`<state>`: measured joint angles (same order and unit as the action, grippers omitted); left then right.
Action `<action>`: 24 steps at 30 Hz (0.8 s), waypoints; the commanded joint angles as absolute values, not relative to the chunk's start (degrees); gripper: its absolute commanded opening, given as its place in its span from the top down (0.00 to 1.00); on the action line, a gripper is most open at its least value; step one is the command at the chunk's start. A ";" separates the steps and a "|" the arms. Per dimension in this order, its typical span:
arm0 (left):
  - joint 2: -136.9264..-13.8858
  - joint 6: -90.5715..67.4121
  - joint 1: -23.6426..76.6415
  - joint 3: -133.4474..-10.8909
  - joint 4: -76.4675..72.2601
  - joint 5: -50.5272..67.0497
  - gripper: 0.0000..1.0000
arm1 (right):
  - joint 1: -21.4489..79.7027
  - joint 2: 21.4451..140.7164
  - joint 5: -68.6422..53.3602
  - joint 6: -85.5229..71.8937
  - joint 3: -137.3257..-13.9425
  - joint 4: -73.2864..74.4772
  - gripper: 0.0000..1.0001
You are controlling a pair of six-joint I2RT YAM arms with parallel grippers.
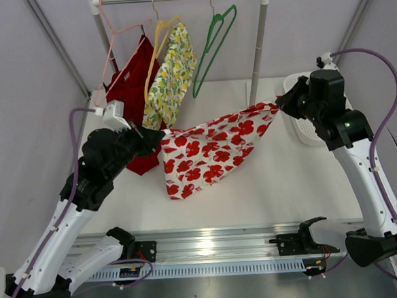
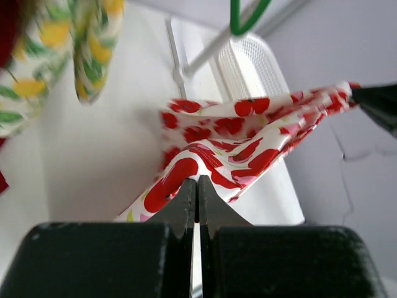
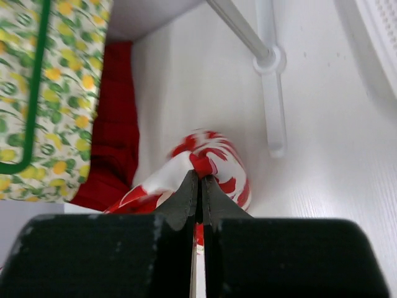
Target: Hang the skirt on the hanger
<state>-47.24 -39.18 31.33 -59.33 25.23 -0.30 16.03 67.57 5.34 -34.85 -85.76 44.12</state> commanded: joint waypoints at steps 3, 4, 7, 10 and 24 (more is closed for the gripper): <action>-50.35 -34.81 25.50 -71.77 29.88 -2.99 1.00 | 13.19 69.43 2.47 -32.43 -96.41 44.74 1.00; -51.93 -34.54 24.71 -72.68 29.71 -2.12 1.00 | 12.84 69.87 2.11 -32.34 -97.46 44.30 1.00; -56.31 -34.37 22.59 -77.60 29.01 -0.45 1.00 | 11.61 72.85 0.71 -31.91 -101.24 43.08 1.00; -60.37 -34.01 21.01 -82.78 28.30 1.82 1.00 | 8.80 76.54 -5.60 -31.82 -104.06 39.74 1.00; -69.97 -32.52 16.70 -86.95 28.66 9.57 1.00 | 0.53 79.82 -17.41 -35.15 -99.08 31.99 1.00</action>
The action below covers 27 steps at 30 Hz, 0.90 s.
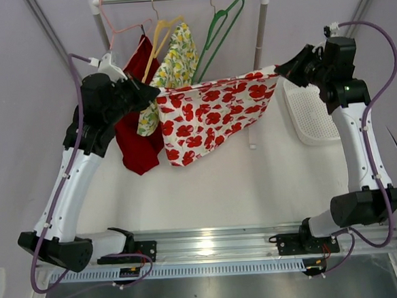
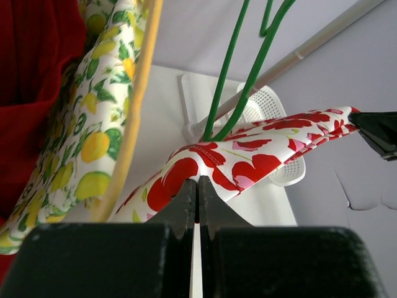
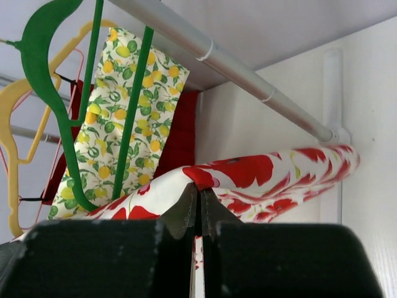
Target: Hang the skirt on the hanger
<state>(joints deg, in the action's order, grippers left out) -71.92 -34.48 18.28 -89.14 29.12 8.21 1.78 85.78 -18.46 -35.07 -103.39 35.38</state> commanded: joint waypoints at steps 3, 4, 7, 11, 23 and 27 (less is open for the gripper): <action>-66.37 -34.09 16.79 -77.04 26.12 11.50 1.00 | 0.53 72.00 -16.88 -36.82 -85.94 31.12 1.00; -63.92 -34.45 16.87 -74.90 25.41 13.17 1.00 | 0.61 69.81 -16.79 -37.35 -82.48 31.20 1.00; -60.22 -34.63 17.31 -65.32 24.79 14.49 1.00 | 1.23 60.40 -15.66 -39.28 -68.50 31.37 1.00; -52.59 -35.59 19.51 -53.72 25.93 15.38 1.00 | 3.25 50.99 -14.07 -39.99 -56.62 34.88 1.00; -50.17 -37.36 22.41 -48.40 25.84 14.42 1.00 | 3.08 52.16 -13.62 -39.82 -52.63 33.59 1.00; -61.85 -34.81 20.14 -62.27 21.81 11.86 1.00 | 2.46 66.94 -15.90 -37.45 -68.14 25.78 1.00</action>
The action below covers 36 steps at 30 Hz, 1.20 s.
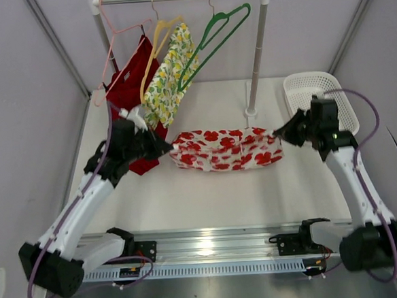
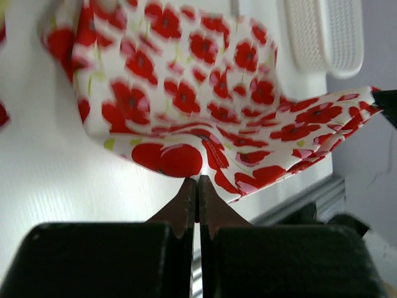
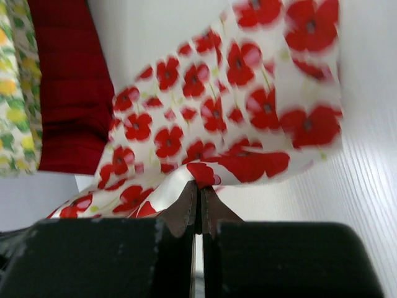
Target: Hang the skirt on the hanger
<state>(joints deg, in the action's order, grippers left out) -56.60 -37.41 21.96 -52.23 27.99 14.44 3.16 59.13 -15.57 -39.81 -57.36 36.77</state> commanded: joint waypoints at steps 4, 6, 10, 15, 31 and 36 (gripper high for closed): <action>-74.24 -31.91 16.36 -79.51 21.26 12.91 1.00 | 2.02 81.01 -18.28 -37.00 -87.24 26.10 1.00; -79.18 -30.94 15.65 -90.56 21.97 14.06 1.00 | 2.02 85.84 -18.37 -37.09 -94.27 28.28 1.00; -81.74 -29.18 14.86 -100.27 25.22 16.08 1.00 | 2.46 88.42 -18.02 -37.09 -106.50 32.34 1.00; -75.70 -29.79 14.85 -89.52 24.80 18.81 1.00 | 3.60 82.46 -16.87 -37.26 -94.34 31.21 1.00; -49.85 -38.93 23.37 -36.40 20.29 18.64 1.00 | 7.29 50.20 -13.62 -45.00 -39.83 30.93 1.00; -46.15 -43.67 26.98 -30.33 22.67 15.30 1.00 | 7.82 47.11 -12.39 -46.23 -36.21 33.75 1.00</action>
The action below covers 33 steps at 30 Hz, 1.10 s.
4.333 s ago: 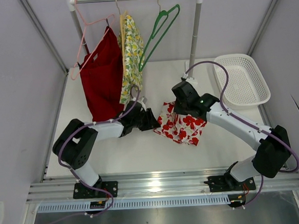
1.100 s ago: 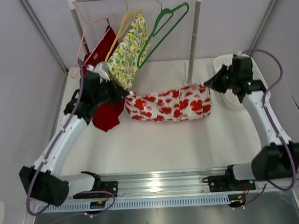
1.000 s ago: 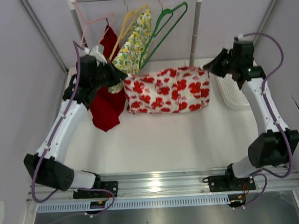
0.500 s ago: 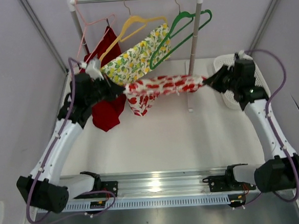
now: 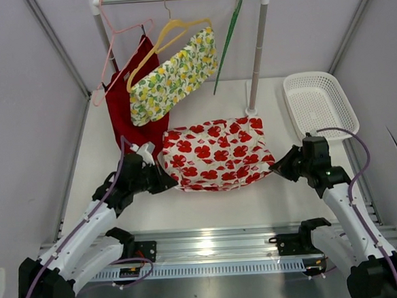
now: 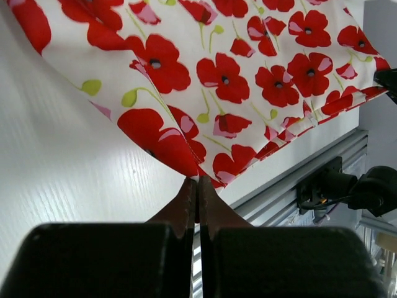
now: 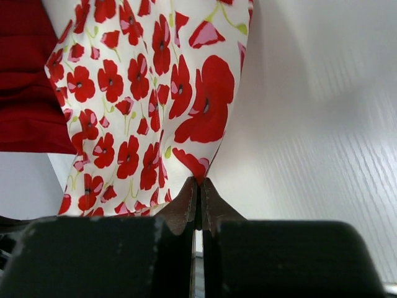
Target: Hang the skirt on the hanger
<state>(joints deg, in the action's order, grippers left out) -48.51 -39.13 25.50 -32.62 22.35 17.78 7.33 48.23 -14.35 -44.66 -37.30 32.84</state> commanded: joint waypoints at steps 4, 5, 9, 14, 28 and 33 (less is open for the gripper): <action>-43.34 -45.35 27.25 -27.52 26.28 11.70 1.00 | 9.58 45.53 -10.99 -47.19 -33.15 34.89 1.00; -42.72 -45.44 27.25 -27.16 26.02 11.78 1.00 | 10.45 45.27 -9.86 -47.37 -32.70 35.15 0.95; -43.24 -43.87 27.33 -26.89 25.66 14.15 0.94 | 11.16 43.34 -8.53 -48.51 -31.03 35.51 0.66; -41.14 -39.30 27.33 -31.89 29.52 15.73 0.61 | 11.16 42.01 -6.77 -47.99 -32.87 37.35 0.35; -47.71 -28.13 32.15 -68.88 31.82 14.44 0.36 | 10.55 47.72 -0.09 -43.69 -48.06 36.74 0.24; -59.47 -24.35 40.07 -87.51 27.62 8.35 0.35 | 9.58 50.44 4.64 -38.68 -54.31 30.96 0.24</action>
<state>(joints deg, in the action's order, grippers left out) -54.39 -28.16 37.19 -79.37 33.10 11.79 10.31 49.87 0.32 -43.07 -49.36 36.99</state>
